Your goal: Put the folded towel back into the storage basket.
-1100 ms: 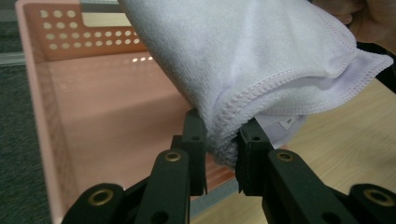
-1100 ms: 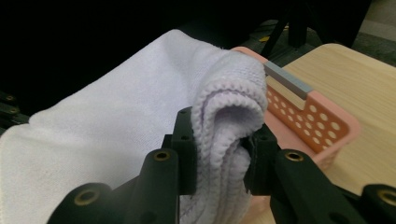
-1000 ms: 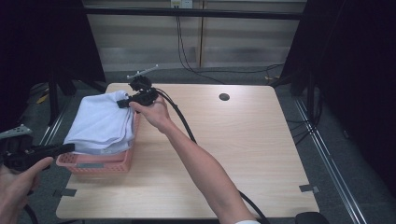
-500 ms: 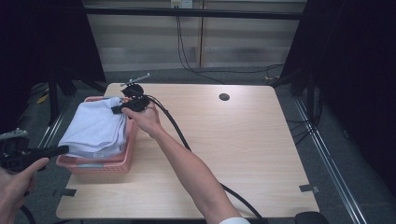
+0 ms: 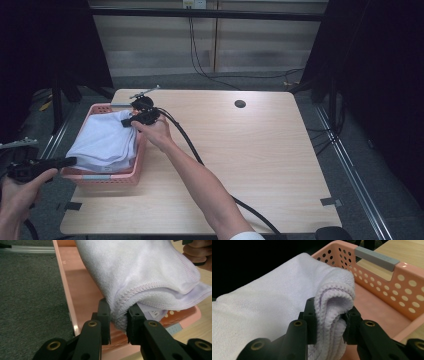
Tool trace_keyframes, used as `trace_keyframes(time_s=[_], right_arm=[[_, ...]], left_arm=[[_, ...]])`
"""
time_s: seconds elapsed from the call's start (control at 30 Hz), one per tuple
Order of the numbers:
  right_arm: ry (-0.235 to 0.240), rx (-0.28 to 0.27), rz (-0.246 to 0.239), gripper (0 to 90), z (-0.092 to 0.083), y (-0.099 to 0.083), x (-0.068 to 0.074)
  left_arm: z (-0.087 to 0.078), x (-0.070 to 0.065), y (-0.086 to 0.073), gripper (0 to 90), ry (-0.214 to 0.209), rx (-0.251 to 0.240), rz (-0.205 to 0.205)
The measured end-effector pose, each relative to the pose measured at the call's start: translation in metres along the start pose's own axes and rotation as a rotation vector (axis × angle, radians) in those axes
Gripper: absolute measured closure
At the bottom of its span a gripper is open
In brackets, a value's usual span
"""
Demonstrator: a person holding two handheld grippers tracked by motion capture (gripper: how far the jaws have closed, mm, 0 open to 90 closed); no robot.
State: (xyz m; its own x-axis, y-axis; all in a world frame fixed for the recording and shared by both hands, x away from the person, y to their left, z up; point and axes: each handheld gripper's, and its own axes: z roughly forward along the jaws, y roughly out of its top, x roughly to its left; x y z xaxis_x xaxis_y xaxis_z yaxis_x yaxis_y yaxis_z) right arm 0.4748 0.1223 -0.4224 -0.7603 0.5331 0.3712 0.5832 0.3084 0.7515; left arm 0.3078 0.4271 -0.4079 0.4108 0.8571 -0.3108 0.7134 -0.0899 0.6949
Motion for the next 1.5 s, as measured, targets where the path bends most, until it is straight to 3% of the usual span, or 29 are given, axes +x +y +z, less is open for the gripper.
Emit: trace_keyframes(time_s=[0.07, 0.13, 0.17, 0.2, 0.27, 0.47, 0.63, 0.73, 0.93, 1.13, 1.23, 1.33, 1.5], right_arm=[[-0.003, -0.003, 0.002, 68.1, 0.003, -0.003, -0.002], [0.002, 0.018, 0.01, 60.5, 0.008, -0.006, -0.005], [-0.007, 0.036, 0.008, 54.0, 0.01, -0.007, -0.006], [-0.019, 0.039, 0.003, 48.0, 0.01, -0.009, -0.008], [-0.027, 0.012, 0.017, 39.5, 0.008, -0.01, -0.013], [-0.001, -0.014, -0.004, 37.2, -0.006, -0.006, -0.015], [0.036, -0.032, -0.036, 37.6, -0.022, -0.006, -0.012], [0.049, -0.029, -0.055, 38.3, -0.032, -0.009, -0.012], [0.046, -0.05, -0.089, 39.3, -0.07, -0.026, -0.017], [0.023, -0.057, -0.11, 40.0, -0.115, -0.05, -0.027], [0.01, -0.046, -0.125, 39.5, -0.137, -0.066, -0.031], [0.0, -0.067, -0.106, 39.6, -0.163, -0.085, -0.041], [-0.043, -0.074, -0.098, 40.3, -0.202, -0.11, -0.052]], left_arm=[[0.003, 0.001, 0.001, 76.0, 0.011, 0.008, -0.004], [0.005, 0.0, 0.001, 73.8, 0.029, 0.026, 0.002], [0.005, 0.0, 0.001, 67.2, 0.045, 0.025, -0.012], [0.003, 0.001, 0.001, 59.3, 0.035, 0.022, -0.019], [0.001, 0.0, -0.001, 53.8, 0.023, 0.003, -0.018], [0.0, -0.012, 0.0, 48.1, 0.01, -0.022, 0.005], [0.002, -0.027, 0.003, 52.9, -0.028, -0.05, 0.018], [0.006, -0.038, 0.003, 53.5, -0.024, -0.058, 0.023], [0.021, -0.066, -0.002, 54.2, -0.045, -0.067, 0.053], [0.038, -0.103, 0.002, 53.7, -0.084, -0.067, 0.137], [0.047, -0.123, 0.003, 49.7, -0.098, -0.076, 0.15], [0.06, -0.142, 0.003, 47.5, -0.119, -0.071, 0.18], [0.079, -0.165, 0.008, 46.7, -0.147, -0.068, 0.19]])
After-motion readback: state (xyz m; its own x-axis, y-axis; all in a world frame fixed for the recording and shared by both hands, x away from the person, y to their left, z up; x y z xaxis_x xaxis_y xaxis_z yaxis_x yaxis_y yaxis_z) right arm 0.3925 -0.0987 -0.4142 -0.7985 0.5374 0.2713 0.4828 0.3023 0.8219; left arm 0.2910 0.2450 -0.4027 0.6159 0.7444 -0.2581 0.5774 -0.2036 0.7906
